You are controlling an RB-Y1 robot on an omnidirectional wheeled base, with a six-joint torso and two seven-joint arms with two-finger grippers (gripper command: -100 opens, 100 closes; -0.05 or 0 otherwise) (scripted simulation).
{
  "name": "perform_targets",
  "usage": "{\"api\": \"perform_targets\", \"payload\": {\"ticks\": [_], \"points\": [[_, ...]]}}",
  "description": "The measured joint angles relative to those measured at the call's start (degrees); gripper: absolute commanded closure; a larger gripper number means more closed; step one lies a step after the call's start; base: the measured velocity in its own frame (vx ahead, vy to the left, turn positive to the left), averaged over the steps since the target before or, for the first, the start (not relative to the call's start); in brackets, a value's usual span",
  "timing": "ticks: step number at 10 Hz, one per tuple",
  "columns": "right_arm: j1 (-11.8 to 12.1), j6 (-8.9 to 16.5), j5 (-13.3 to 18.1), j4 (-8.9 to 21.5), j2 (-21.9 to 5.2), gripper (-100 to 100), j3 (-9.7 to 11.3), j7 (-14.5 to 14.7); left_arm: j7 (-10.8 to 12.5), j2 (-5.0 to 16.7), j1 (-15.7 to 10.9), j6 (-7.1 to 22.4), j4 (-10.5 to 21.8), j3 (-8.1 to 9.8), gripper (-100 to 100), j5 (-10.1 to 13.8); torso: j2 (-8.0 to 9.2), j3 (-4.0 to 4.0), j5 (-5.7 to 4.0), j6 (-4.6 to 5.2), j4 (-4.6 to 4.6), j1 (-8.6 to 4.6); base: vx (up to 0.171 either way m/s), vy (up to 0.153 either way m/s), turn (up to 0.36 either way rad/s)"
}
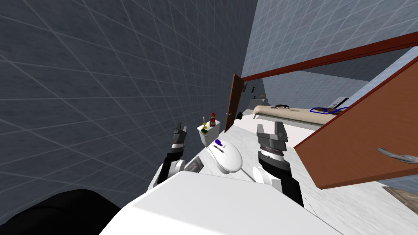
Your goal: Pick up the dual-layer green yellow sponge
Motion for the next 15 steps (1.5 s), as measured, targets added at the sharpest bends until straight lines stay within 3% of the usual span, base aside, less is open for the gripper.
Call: {"api": "perform_targets", "payload": {"ticks": [5, 12, 15], "points": [[0.0, 0.0, 0.0, 0.0, 0.0, 0, 0.0, 0.0, 0.3, 5.3, -1.3, -0.1, 5.0, -0.74, -100, -0.1, -0.14, -0.08, 0.03, 0.00, -0.03, 0.11, 0.030, 0.021, -0.041], [0.0, 0.0, 0.0, 0.0, 0.0, 0, 0.0, 0.0, 0.5, 7.0, -4.1, -0.4, 14.5, -2.44, -100, -0.5, -0.15, -0.09, 0.02, 0.00, -0.04, 0.09, 0.032, 0.024, -0.046], [0.0, 0.0, 0.0, 0.0, 0.0, 0, 0.0, 0.0, 0.6, 6.5, -5.5, 0.0, 18.2, -3.08, -100, -0.7, -0.13, -0.08, 0.02, -0.01, -0.03, 0.08, 0.027, 0.022, -0.039]]}}
